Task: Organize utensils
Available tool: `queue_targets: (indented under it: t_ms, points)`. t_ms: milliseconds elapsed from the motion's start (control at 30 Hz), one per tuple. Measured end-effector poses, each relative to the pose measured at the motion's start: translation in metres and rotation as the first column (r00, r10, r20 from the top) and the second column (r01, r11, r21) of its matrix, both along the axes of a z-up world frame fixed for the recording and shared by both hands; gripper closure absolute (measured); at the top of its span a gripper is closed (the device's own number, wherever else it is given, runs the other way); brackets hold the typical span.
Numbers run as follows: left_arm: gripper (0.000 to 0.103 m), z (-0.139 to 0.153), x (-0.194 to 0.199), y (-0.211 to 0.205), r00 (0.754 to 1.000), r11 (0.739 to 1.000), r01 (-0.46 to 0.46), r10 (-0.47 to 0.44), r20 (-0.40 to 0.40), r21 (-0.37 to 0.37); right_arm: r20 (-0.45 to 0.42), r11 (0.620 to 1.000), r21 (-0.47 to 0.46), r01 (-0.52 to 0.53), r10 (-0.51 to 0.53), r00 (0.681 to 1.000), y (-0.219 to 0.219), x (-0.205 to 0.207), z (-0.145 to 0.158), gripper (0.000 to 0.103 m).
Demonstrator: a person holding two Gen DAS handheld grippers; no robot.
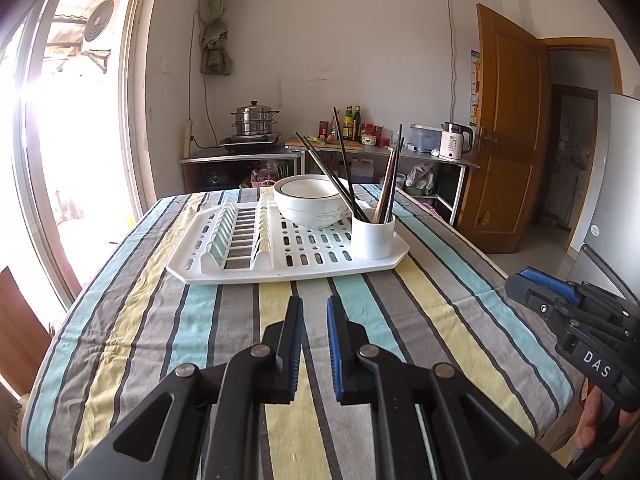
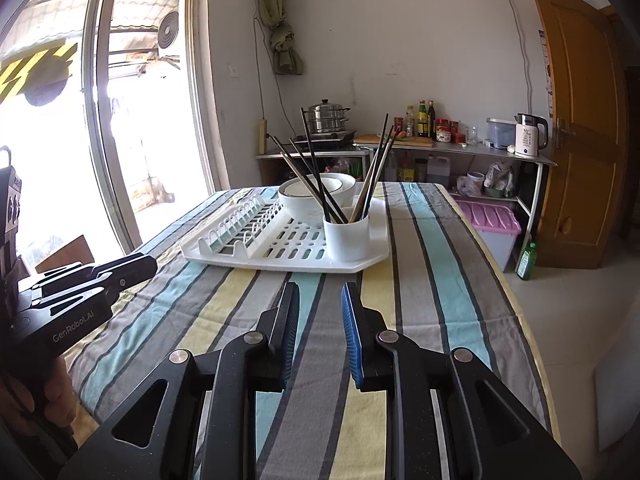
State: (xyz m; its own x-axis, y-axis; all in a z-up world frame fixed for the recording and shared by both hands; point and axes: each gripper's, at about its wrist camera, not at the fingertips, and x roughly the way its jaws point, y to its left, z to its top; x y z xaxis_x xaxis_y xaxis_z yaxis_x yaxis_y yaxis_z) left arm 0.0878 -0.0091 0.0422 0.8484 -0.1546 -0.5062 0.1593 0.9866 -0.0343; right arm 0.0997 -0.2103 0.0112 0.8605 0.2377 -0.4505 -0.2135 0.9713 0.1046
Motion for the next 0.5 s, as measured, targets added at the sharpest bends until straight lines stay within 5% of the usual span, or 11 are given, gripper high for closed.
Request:
queue_targets:
  t_ms: [500]
  points:
    - [0.092,-0.023,-0.031,0.007,0.999,1.000,-0.022,0.022,-0.028,0.005,0.025,0.999,-0.036,0.007,-0.006,1.000,0.010,-0.036,-0.012,0.080]
